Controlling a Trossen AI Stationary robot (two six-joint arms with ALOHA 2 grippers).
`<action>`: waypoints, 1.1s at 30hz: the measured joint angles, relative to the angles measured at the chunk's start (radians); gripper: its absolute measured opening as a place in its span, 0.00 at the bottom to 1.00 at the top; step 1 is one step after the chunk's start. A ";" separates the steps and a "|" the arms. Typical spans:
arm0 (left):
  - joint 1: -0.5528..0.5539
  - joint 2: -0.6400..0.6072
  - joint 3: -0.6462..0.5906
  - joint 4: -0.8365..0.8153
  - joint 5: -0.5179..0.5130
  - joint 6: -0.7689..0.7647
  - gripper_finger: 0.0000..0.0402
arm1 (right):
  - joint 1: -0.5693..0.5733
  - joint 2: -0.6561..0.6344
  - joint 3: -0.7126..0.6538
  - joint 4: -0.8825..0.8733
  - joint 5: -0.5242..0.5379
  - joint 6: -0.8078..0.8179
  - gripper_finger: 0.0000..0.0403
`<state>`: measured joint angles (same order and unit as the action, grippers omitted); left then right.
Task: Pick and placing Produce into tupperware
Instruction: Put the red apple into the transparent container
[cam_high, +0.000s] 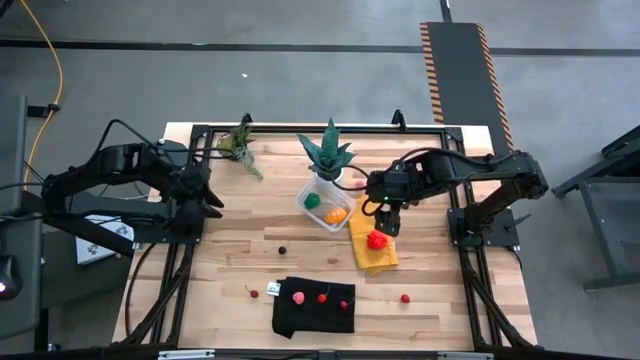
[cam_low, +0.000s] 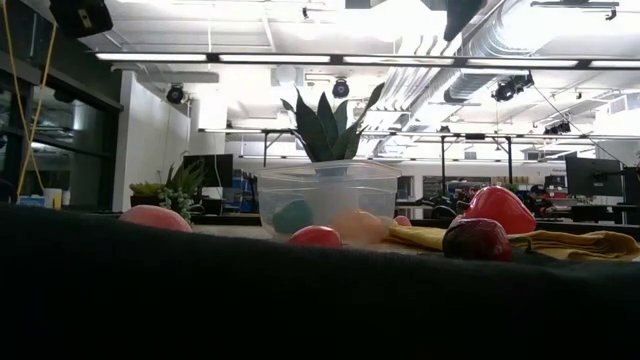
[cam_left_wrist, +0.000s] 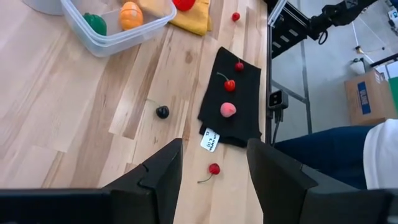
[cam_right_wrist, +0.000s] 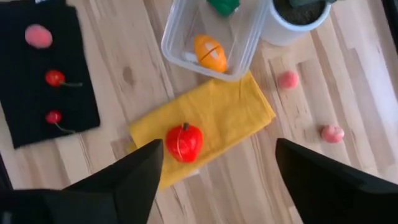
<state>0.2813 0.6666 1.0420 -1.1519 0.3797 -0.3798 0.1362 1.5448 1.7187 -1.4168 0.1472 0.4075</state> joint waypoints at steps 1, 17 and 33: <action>0.000 0.000 0.000 0.000 -0.001 -0.003 0.42 | 0.000 0.005 0.000 0.010 0.001 0.003 0.77; 0.000 0.000 0.000 -0.011 -0.031 -0.048 0.42 | 0.092 0.177 0.000 0.047 0.054 -0.031 0.82; 0.000 0.000 0.000 -0.034 -0.057 -0.055 0.42 | 0.162 0.145 -0.019 0.074 0.131 0.055 0.80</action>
<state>0.2813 0.6666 1.0420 -1.1858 0.3225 -0.4344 0.2977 1.6893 1.7001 -1.3430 0.2785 0.4627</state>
